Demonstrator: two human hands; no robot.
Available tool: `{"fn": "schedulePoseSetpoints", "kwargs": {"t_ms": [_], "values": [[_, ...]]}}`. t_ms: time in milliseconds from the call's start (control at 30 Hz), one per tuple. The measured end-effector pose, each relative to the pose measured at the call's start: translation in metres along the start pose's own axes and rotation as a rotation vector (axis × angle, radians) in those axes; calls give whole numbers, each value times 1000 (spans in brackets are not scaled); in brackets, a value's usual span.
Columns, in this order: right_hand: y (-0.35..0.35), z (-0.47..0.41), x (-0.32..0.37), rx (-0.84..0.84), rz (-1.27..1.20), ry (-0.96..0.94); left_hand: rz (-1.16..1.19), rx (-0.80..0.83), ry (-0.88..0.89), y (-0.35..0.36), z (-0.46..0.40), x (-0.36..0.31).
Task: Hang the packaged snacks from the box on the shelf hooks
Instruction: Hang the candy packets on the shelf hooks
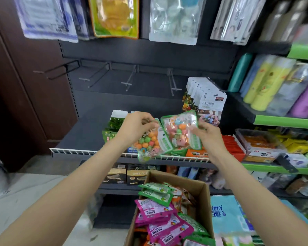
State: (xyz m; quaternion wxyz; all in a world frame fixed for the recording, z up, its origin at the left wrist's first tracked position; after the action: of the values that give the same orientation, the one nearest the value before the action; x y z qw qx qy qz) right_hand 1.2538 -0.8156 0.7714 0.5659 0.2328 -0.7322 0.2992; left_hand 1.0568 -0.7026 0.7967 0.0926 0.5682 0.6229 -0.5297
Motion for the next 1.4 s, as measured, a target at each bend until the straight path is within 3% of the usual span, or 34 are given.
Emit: {"fn": "schedulePoseSetpoints", "kwargs": {"t_ms": [67,167,300,433,533,767,1100,1400], "values": [[0,-9,8,-28,231,-200,-13,-13,31,2,-9,-7],[3,-19,20,102,297,-364,-97,-25,99,9,-22,-15],[8,-38,24,281,370,-458,-56,51,76,24,-33,-20],[8,-54,21,329,278,-382,-46,-120,5,34,-41,-16],[9,-68,14,269,143,-223,-10,-210,-69,32,-49,-9],[35,-113,7,33,143,-186,-46,-305,-104,31,-69,-3],[58,-147,4,-73,182,-200,-188,-275,-86,20,-99,11],[64,-164,-1,-163,328,-344,-239,-333,-123,34,-122,20]]}}
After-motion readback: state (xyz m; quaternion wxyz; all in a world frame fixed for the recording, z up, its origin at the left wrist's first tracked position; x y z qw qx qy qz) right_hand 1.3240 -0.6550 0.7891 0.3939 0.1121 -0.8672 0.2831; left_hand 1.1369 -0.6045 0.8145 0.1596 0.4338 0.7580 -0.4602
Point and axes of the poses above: each hand's wrist, its own z-axis away from the middle knuckle, its own y-axis out of the palm, x = y × z, the point moved 1 cm from there along -z, towards the middle knuckle, and after that the axes turned 8 degrees about -x, right-handed, at the moved point
